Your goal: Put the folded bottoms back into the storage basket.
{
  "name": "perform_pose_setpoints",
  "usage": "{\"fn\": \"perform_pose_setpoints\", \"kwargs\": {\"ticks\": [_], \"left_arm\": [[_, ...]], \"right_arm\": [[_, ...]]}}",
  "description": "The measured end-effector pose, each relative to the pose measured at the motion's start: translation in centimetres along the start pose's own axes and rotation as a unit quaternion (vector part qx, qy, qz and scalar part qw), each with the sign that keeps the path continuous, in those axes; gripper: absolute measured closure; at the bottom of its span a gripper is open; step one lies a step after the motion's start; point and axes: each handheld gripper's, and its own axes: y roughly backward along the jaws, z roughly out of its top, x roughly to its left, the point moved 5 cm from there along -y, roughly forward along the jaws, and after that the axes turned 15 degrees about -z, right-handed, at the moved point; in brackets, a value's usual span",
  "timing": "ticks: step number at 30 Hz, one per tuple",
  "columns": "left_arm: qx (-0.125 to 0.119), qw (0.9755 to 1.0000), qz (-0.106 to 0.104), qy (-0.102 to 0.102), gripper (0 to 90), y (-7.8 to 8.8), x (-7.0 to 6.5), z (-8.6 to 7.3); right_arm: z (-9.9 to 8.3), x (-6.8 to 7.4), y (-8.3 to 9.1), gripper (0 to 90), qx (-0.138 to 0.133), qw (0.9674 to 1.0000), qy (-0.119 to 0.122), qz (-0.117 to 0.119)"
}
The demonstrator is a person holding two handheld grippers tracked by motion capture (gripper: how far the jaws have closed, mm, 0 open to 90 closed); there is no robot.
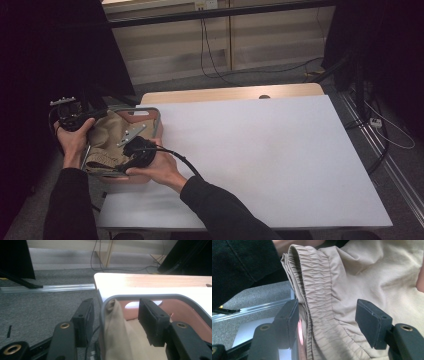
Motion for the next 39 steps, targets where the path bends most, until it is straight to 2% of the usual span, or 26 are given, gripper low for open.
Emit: {"fn": "perform_pose_setpoints", "kwargs": {"ticks": [2, 3, 4, 5, 6, 9, 13, 17, 18, 21, 26, 30, 32, 36, 39], "left_arm": [[0.001, 1.0, 0.004, 0.002, 46.0, 0.3, 0.0, -0.3], [0.007, 1.0, 0.004, -0.002, 50.0, 0.5, -0.1, -0.5], [0.009, 1.0, 0.0, -0.002, 57.4, 0.5, -0.2, -0.7], [0.012, 0.9998, -0.016, -0.002, 71.1, 0.5, -0.3, -0.9], [0.019, 0.9996, -0.021, -0.006, 84.8, 0.4, -0.4, -1.1], [0.031, 0.999, -0.032, -0.005, 89.9, 0.0, -0.6, -1.3], [0.046, 0.9984, -0.031, -0.007, 90.0, -0.9, -1.1, -1.2], [0.047, 0.9984, -0.029, -0.008, 90.0, -1.7, -1.6, -0.7], [0.054, 0.9981, -0.026, -0.014, 90.0, -1.8, -1.6, -0.7], [0.06, 0.9975, -0.032, -0.015, 90.0, -2.2, -1.8, -0.8], [0.051, 0.9981, -0.033, -0.011, 89.2, -2.3, -1.9, -0.7], [0.054, 0.9975, -0.036, -0.028, 83.1, -2.0, -2.1, -0.7], [0.048, 0.9979, -0.039, -0.021, 80.0, -1.7, -2.0, -0.7], [0.041, 0.998, -0.037, -0.03, 67.5, -1.7, -2.4, -0.5], [0.041, 0.998, -0.031, -0.038, 54.2, -1.5, -2.7, -0.5]], "right_arm": [[0.0, -0.2, 0.2, 34.2, -0.004, 1.0, -0.002, -0.001], [-0.1, -0.3, 0.4, 33.8, -0.005, 1.0, -0.002, -0.002], [-0.1, -0.4, 0.5, 32.9, -0.005, 1.0, -0.003, -0.003], [-0.2, -0.5, 0.6, 32.3, -0.003, 1.0, -0.003, -0.004], [-0.3, -0.6, 0.7, 31.6, -0.001, 1.0, -0.004, -0.007], [-0.5, -1.0, 1.0, 31.1, -0.004, 0.9999, -0.008, -0.011], [-0.9, -1.3, 1.6, 30.7, -0.007, 0.9998, -0.013, -0.012], [-1.3, -1.7, 2.0, 28.8, -0.011, 0.9997, -0.019, -0.011], [-1.4, -1.9, 2.1, 28.1, -0.012, 0.9996, -0.021, -0.011], [-1.5, -2.2, 2.6, 26.9, -0.016, 0.9996, -0.022, -0.013], [-1.8, -3.0, 3.5, 23.6, -0.025, 0.999, -0.032, -0.02], [-2.2, -3.5, 4.2, 21.9, -0.028, 0.9986, -0.037, -0.025], [-2.4, -3.8, 4.4, 20.9, -0.03, 0.9983, -0.04, -0.03], [-2.6, -4.2, 4.7, 18.8, -0.031, 0.998, -0.043, -0.034], [-2.8, -4.4, 4.7, 17.5, -0.03, 0.9979, -0.044, -0.035]]}}
